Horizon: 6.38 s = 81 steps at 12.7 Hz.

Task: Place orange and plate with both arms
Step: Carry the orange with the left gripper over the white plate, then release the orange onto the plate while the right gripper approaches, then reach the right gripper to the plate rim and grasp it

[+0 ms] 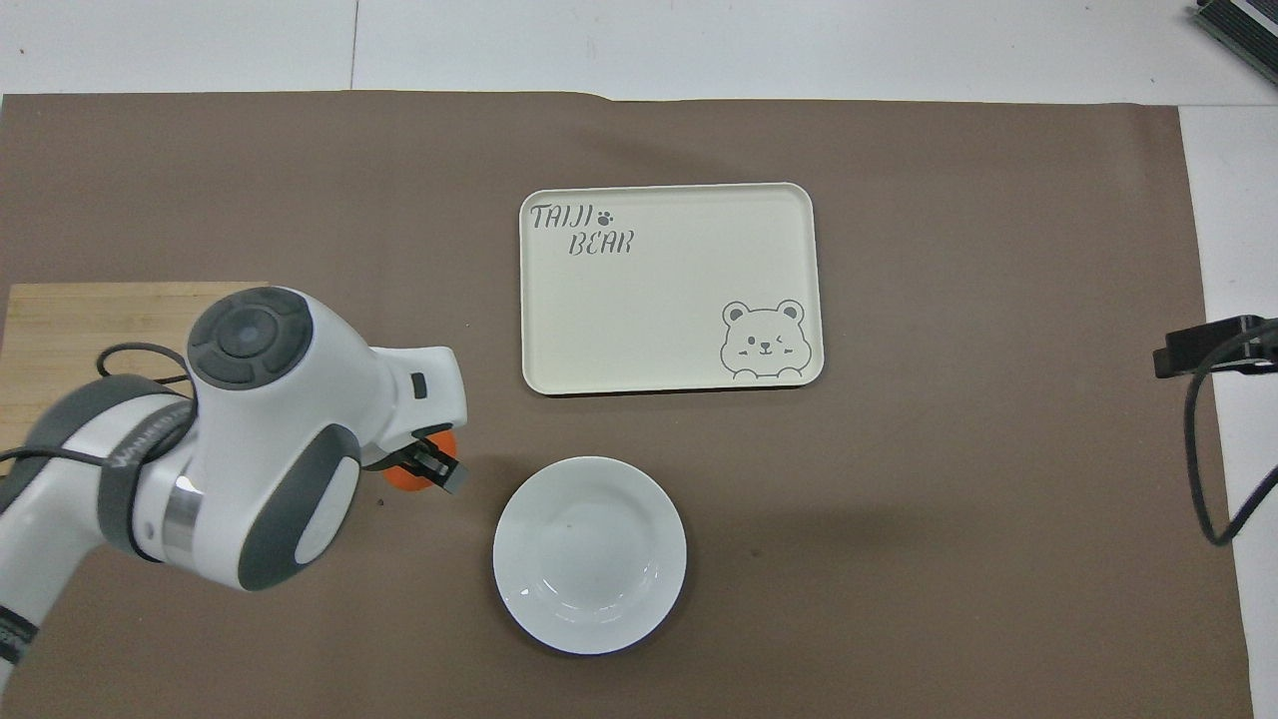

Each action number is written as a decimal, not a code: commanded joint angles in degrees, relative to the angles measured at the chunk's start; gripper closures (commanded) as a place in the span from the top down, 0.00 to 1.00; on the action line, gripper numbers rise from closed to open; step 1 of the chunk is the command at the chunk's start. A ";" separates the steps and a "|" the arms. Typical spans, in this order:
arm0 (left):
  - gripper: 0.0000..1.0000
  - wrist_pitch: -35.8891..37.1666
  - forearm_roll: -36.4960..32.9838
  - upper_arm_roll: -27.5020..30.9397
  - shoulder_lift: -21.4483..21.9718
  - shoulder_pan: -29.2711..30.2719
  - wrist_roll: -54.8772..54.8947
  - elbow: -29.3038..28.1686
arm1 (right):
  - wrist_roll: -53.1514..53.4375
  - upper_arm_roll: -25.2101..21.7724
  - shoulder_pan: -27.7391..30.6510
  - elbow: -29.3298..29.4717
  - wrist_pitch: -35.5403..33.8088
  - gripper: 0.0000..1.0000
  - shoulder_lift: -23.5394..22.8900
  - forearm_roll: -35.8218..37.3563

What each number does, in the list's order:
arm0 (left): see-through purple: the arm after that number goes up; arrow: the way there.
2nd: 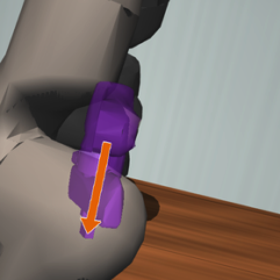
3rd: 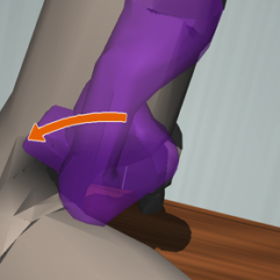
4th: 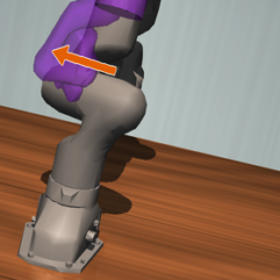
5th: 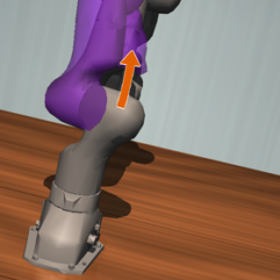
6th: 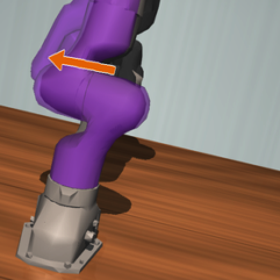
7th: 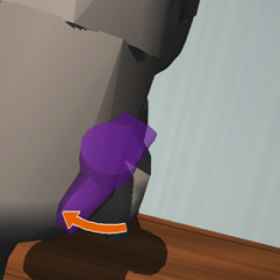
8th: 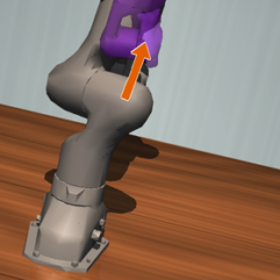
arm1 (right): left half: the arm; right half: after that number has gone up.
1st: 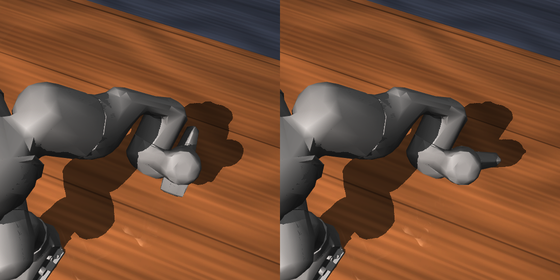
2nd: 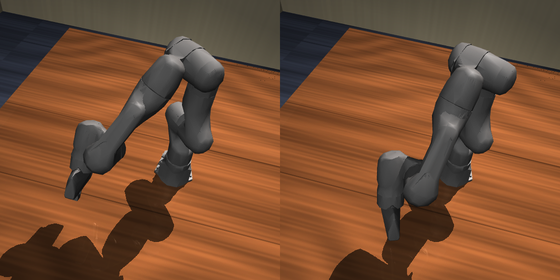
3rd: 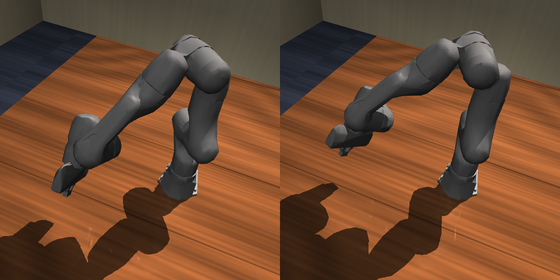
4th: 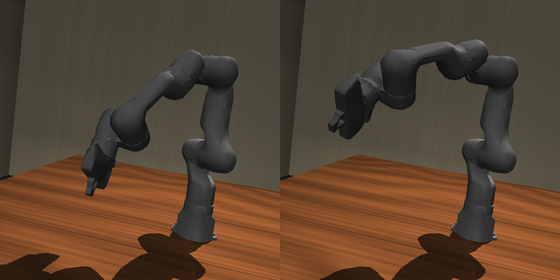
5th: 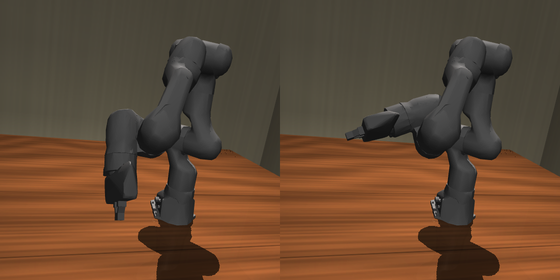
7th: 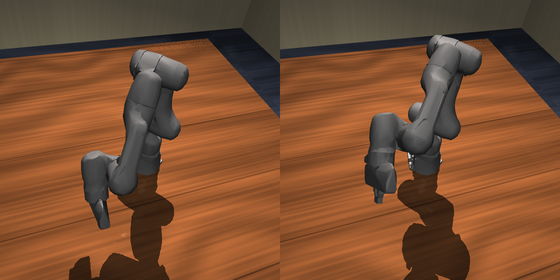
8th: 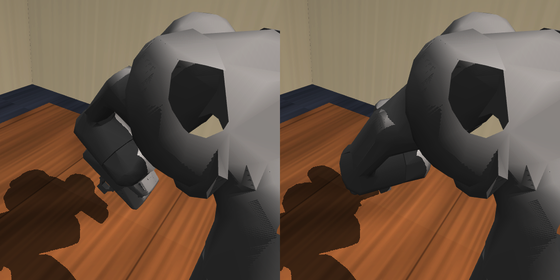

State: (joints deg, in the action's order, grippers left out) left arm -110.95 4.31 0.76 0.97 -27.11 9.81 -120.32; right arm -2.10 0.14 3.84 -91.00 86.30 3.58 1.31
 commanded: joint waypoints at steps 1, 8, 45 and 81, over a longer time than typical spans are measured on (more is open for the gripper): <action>0.00 -9.43 2.89 1.26 2.02 -9.67 -9.85 -6.14 | 1.30 0.21 0.11 0.74 -1.04 1.00 -0.24 -1.13; 0.25 -17.46 4.04 1.00 -1.06 -22.54 -21.58 -12.21 | 1.30 0.21 0.11 0.65 -1.92 1.00 -0.07 -1.13; 1.00 29.39 -2.73 1.88 0.35 22.89 6.19 36.39 | -23.90 0.21 -20.09 -46.29 35.68 1.00 -4.36 -59.99; 1.00 29.39 -2.73 1.88 0.35 22.89 6.19 36.39 | -34.82 0.04 -33.39 -55.96 43.53 0.00 -4.37 -90.69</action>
State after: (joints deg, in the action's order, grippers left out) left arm -82.77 1.37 3.42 1.07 -5.35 15.64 -84.55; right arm -35.51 0.12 -31.54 -146.90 132.28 -2.00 -87.04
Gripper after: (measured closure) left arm 0.000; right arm 0.921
